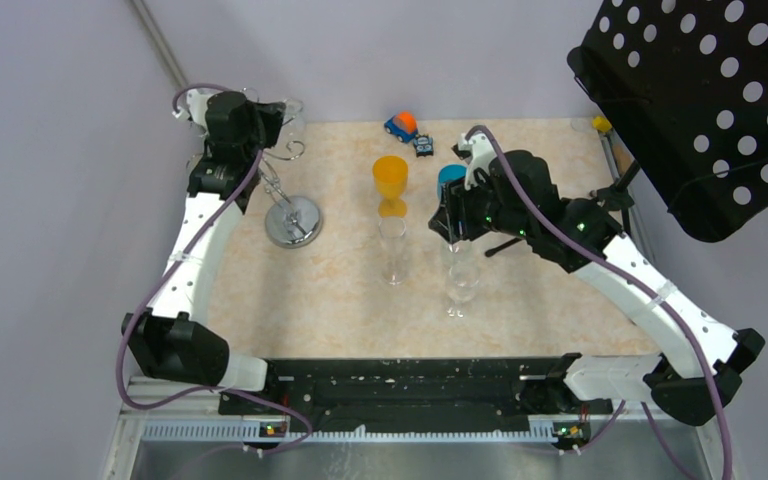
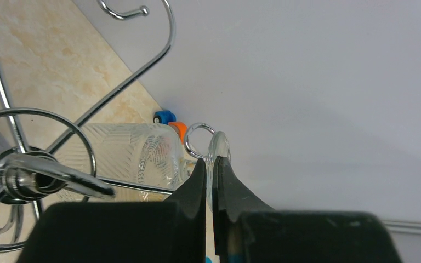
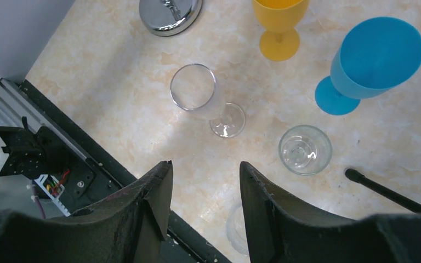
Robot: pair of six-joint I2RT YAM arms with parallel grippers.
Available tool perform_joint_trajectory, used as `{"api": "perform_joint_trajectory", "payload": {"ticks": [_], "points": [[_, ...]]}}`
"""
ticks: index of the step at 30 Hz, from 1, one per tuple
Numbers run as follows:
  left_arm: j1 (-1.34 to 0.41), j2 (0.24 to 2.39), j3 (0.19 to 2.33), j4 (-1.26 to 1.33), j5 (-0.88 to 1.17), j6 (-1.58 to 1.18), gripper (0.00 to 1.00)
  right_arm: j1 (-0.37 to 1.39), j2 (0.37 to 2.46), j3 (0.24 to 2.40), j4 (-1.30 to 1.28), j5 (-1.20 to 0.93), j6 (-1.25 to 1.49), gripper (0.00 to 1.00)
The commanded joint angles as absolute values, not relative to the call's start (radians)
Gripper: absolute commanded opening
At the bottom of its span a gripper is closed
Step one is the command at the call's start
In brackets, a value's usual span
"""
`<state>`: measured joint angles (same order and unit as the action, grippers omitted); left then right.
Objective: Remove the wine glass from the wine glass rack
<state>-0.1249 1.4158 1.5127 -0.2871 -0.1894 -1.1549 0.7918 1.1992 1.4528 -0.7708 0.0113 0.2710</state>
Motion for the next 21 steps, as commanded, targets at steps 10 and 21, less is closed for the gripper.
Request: {"api": "perform_joint_trajectory", "payload": {"ticks": [10,21], "points": [[-0.118,1.305,1.458,-0.131,-0.355,-1.205,0.0,0.799,1.21,1.478,-0.716,-0.044,0.279,0.5],[-0.118,1.343,1.451,0.029,-0.381,-1.192,0.0,0.798,1.203,1.481,-0.722,-0.04,0.275,0.5]]}}
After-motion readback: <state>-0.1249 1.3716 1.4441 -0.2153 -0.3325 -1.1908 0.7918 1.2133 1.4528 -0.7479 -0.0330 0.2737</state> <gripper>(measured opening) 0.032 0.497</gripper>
